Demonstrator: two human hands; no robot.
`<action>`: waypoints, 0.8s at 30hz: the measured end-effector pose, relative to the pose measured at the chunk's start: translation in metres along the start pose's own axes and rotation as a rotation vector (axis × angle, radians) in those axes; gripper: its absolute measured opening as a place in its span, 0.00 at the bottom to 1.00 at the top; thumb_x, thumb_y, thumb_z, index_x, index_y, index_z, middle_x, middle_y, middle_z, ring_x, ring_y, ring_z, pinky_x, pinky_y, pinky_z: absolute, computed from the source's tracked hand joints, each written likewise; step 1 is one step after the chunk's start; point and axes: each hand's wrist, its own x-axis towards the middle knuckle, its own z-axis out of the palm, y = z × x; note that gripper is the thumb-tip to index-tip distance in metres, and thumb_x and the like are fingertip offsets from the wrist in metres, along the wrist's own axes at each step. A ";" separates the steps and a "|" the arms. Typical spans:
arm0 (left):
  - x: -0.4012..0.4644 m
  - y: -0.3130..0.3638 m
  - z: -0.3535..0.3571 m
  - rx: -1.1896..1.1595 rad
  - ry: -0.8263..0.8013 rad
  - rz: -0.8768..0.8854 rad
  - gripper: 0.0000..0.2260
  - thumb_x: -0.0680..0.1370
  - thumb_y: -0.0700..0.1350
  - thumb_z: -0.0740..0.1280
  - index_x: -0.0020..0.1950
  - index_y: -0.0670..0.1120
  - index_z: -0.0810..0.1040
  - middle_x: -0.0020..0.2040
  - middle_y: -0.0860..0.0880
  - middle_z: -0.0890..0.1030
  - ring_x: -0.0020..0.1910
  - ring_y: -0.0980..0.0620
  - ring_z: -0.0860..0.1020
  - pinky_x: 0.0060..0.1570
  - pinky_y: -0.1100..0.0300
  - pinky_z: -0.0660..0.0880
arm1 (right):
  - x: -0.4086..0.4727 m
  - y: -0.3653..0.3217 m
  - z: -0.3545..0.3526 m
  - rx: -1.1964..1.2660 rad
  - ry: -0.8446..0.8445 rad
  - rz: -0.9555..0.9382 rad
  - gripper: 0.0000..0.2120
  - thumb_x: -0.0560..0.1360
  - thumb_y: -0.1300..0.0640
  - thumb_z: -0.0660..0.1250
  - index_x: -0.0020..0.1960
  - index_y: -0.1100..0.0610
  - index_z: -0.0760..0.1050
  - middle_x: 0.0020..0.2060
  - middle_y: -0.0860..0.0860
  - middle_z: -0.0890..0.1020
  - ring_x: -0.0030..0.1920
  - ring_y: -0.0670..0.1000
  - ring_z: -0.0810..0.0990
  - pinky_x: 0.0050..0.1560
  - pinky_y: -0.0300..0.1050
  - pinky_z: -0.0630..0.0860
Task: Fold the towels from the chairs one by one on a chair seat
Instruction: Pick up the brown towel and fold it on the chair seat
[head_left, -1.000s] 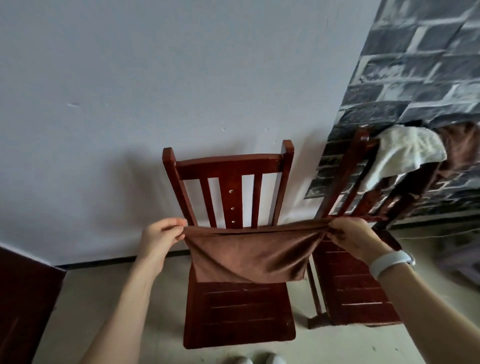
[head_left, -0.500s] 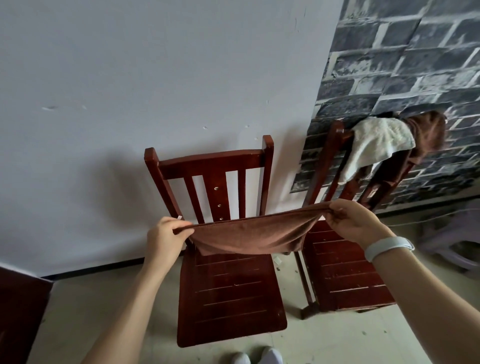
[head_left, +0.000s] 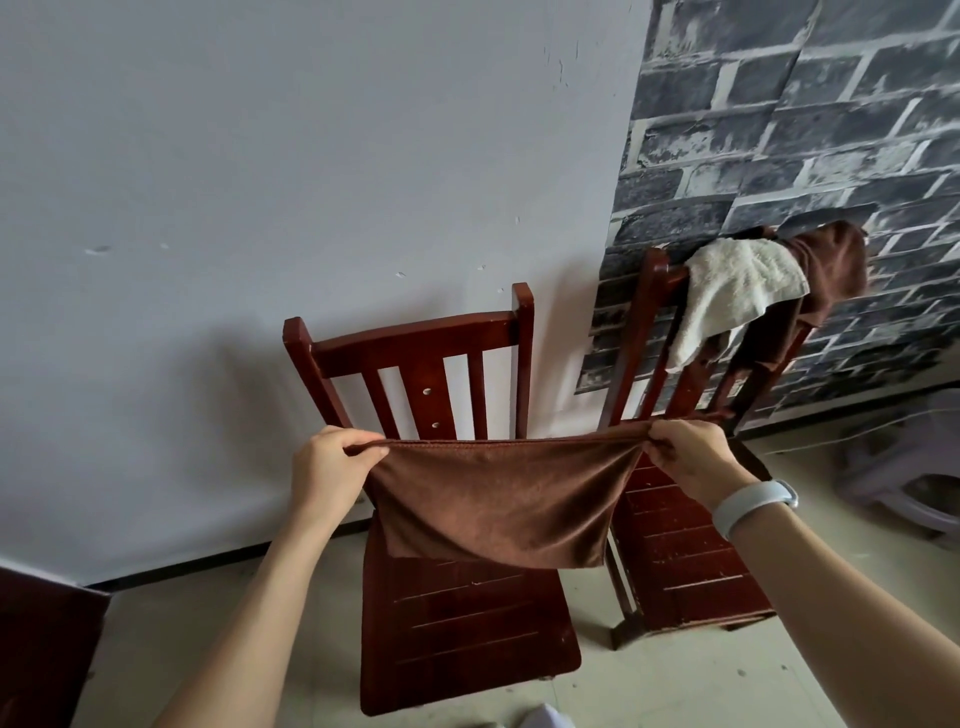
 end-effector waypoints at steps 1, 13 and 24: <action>0.001 0.001 -0.001 -0.001 -0.002 0.001 0.06 0.71 0.40 0.71 0.47 0.45 0.84 0.44 0.49 0.79 0.43 0.54 0.74 0.48 0.61 0.70 | 0.000 0.000 -0.001 -0.021 -0.016 -0.038 0.09 0.72 0.73 0.60 0.37 0.62 0.70 0.31 0.57 0.72 0.22 0.48 0.75 0.22 0.32 0.72; 0.011 0.004 -0.010 -0.022 0.026 -0.016 0.06 0.71 0.40 0.70 0.47 0.45 0.84 0.42 0.52 0.79 0.44 0.54 0.74 0.48 0.60 0.69 | -0.001 -0.004 -0.009 -0.499 -0.288 -0.300 0.15 0.71 0.72 0.62 0.52 0.58 0.76 0.40 0.52 0.81 0.37 0.46 0.82 0.39 0.33 0.78; 0.004 0.001 -0.017 -0.034 -0.018 -0.038 0.06 0.72 0.40 0.70 0.47 0.46 0.83 0.43 0.52 0.78 0.45 0.53 0.75 0.49 0.59 0.71 | 0.000 -0.005 0.003 -0.057 -0.263 -0.090 0.12 0.75 0.70 0.57 0.41 0.62 0.77 0.34 0.57 0.76 0.31 0.48 0.77 0.29 0.33 0.76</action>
